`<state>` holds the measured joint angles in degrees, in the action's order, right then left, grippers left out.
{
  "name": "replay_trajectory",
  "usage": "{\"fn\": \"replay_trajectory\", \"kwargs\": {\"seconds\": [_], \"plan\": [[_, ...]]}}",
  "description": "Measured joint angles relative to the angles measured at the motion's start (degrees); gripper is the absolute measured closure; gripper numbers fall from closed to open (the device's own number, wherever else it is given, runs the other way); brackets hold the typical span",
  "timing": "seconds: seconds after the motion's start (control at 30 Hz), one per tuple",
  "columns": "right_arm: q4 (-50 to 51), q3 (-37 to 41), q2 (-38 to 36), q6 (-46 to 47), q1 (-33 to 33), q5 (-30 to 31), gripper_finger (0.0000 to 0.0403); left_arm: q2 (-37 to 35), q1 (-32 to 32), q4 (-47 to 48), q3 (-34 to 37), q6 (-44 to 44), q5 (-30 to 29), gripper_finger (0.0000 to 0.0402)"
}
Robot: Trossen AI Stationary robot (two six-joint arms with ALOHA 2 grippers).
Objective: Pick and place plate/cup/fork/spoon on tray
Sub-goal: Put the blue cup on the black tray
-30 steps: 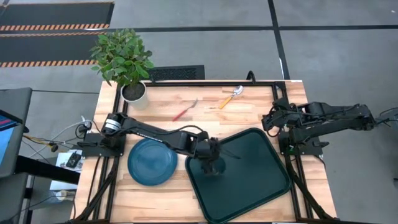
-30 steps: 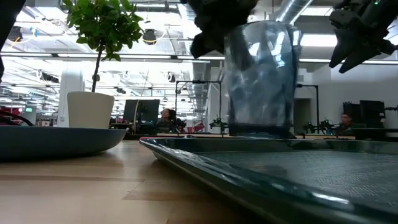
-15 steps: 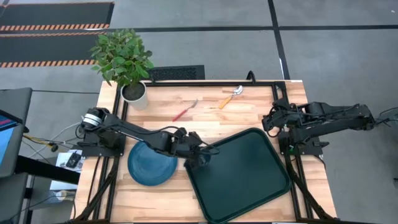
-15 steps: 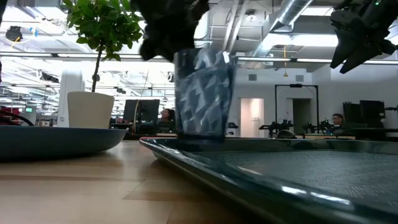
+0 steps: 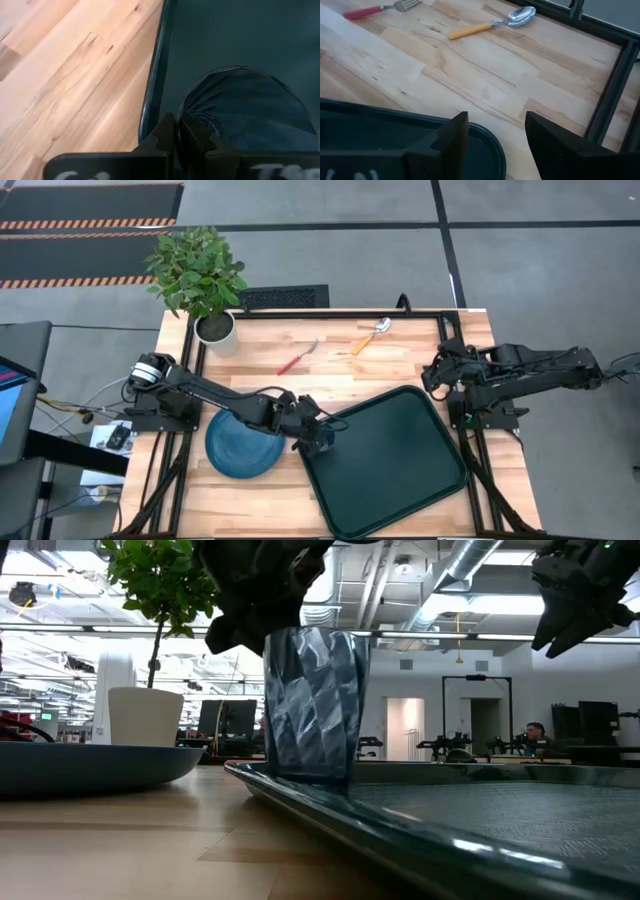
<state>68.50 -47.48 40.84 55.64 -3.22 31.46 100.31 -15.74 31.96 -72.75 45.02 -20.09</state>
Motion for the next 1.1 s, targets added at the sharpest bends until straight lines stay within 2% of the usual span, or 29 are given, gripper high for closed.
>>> {"fn": "replay_trajectory", "kwargs": {"seconds": [0.33, 0.97, 1.1], "plan": [[0.1, 0.0, 0.0, -0.9, 0.0, -0.2, 0.0182, 0.0, -0.8, 2.6, 0.6, 4.9, -4.9, 0.0401], [0.1, 0.0, 0.0, -3.8, 0.0, -0.6, 0.0182, 0.0, -0.8, 2.6, 0.7, 10.3, -2.2, 0.0401], [0.1, 0.0, 0.0, -3.8, 0.0, -0.6, 0.0182, 0.0, -0.8, 2.9, 0.7, 9.6, -2.2, 0.0388]]}}
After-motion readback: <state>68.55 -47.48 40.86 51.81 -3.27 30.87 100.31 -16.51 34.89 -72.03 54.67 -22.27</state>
